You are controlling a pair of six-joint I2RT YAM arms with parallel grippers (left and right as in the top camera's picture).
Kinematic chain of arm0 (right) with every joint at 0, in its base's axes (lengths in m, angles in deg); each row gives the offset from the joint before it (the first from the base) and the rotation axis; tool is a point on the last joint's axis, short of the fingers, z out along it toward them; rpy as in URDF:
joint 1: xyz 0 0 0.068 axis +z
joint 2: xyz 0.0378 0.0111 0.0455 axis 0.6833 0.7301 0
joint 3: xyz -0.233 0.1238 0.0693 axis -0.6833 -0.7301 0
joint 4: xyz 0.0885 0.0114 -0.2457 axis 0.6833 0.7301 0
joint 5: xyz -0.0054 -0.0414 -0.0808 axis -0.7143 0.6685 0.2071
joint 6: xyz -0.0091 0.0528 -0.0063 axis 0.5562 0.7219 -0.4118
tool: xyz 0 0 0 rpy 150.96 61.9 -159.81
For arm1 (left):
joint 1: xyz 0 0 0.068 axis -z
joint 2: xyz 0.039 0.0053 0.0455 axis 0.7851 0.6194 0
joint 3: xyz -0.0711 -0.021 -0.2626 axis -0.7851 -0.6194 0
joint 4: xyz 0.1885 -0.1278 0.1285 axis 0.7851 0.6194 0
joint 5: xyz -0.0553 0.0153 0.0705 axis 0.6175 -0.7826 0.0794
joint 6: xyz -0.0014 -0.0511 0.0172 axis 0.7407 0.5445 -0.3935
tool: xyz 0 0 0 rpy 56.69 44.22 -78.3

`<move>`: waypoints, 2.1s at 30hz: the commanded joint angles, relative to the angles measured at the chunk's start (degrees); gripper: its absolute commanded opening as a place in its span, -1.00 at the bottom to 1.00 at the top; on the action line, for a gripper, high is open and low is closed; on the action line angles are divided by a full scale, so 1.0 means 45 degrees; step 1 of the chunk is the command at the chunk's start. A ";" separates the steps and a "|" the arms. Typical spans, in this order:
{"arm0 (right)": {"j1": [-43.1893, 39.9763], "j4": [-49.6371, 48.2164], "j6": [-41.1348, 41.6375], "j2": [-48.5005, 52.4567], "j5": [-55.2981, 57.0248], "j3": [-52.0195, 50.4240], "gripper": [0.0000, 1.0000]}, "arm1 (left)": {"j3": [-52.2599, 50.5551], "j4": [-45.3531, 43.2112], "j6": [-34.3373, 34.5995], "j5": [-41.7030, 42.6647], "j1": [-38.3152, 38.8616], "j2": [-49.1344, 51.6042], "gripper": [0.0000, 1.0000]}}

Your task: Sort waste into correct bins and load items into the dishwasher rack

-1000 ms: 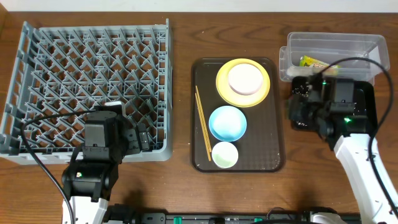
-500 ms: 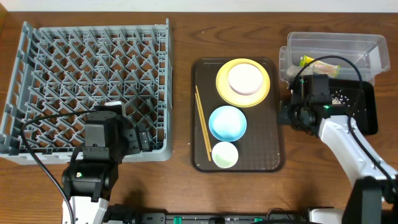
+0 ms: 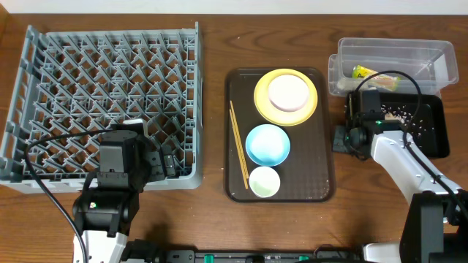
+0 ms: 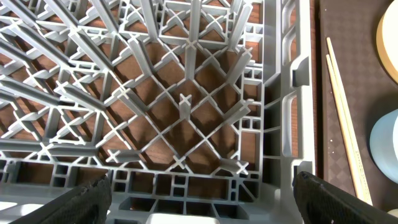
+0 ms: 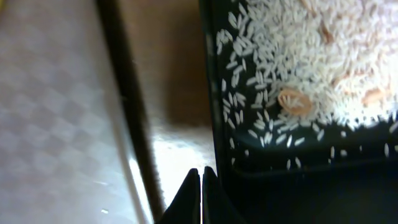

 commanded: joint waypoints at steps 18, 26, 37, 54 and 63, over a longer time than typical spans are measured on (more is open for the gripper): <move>0.0092 0.1005 0.0306 -0.1433 -0.1588 0.0481 -0.95 | 0.0238 0.0019 0.0170 -0.0068 -0.0078 -0.0010 0.89; 0.0097 0.0272 -0.2283 -0.3410 -0.3808 0.0622 -0.17 | 0.0238 -0.0369 0.0311 0.1112 -0.0078 0.0024 0.90; 0.0131 0.0335 -0.2555 -0.3410 -0.5552 0.0602 -0.03 | 0.0413 -0.0461 0.1214 0.1321 0.0413 0.1355 0.84; 0.5343 0.1462 -0.1355 -0.2715 -0.4682 0.0568 -0.24 | 0.0423 -0.0296 0.1214 0.1277 0.0593 0.1632 0.98; 0.6363 0.1933 -0.0777 -0.1559 -0.4833 0.0563 -0.44 | 0.0423 -0.0306 0.1214 0.1277 0.0593 0.1656 0.98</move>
